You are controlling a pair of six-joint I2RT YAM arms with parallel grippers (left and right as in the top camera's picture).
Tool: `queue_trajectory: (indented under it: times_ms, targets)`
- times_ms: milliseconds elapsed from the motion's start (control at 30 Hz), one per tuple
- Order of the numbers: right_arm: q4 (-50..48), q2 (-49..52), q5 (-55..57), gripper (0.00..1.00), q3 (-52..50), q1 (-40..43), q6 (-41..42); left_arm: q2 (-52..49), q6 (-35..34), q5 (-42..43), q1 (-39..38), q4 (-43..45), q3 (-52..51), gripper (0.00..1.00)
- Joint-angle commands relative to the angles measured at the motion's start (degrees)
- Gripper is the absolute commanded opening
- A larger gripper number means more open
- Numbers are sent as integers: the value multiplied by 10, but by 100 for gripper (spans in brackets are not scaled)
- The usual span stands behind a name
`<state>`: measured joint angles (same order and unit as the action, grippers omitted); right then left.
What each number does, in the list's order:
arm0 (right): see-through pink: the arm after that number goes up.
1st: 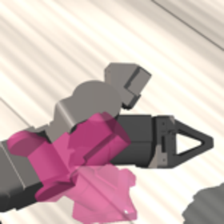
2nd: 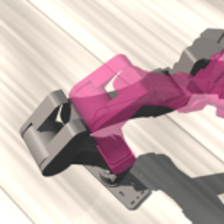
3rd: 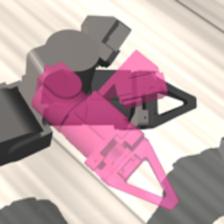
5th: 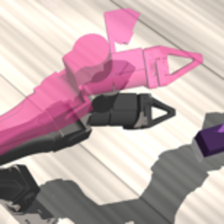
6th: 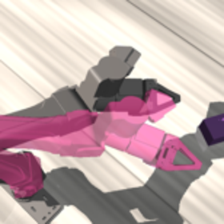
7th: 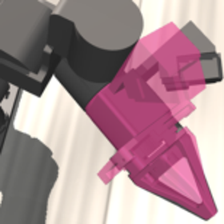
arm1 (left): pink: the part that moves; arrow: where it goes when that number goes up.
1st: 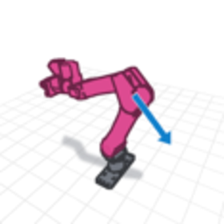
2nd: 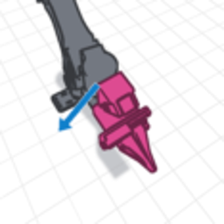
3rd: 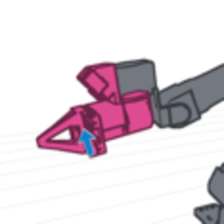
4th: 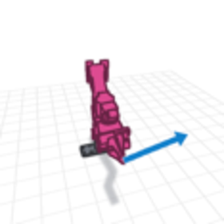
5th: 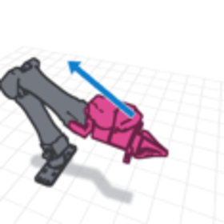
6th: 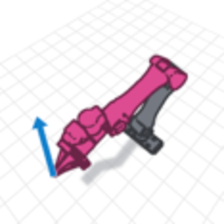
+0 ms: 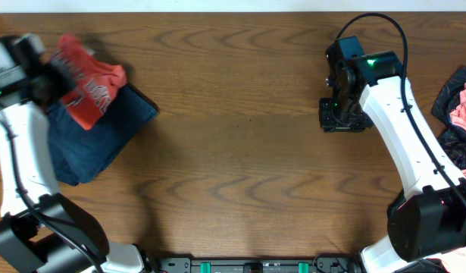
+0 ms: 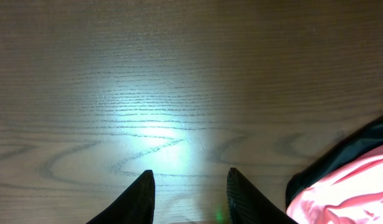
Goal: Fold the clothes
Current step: 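Carry the folded coral shirt with the left gripper onto the denim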
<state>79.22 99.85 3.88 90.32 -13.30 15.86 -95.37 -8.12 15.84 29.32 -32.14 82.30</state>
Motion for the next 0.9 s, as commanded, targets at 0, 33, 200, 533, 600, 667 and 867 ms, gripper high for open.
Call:
queue_trajectory:
  times_ms: [0,33,200,533,600,667,867]
  targets:
    - [-1,-8,2,37,8,3,-7,-1,-43,-3,48,0,-16,22]
    - [-1,-8,2,36,8,3,-7,-1,-52,-3,62,-7,-18,25]
    - [-2,-8,2,38,8,3,-7,-1,-105,-3,108,-19,-19,67]
    - [-10,-7,2,46,8,3,-7,-1,-136,1,101,-12,-19,98]
    - [-14,-7,2,48,8,3,-7,0,-136,2,91,-3,-19,98]
    - [-16,-7,2,49,8,3,-7,8,-125,0,83,8,-19,98]
    - [-24,-7,2,53,7,3,-7,80,-121,-12,81,55,-10,98]
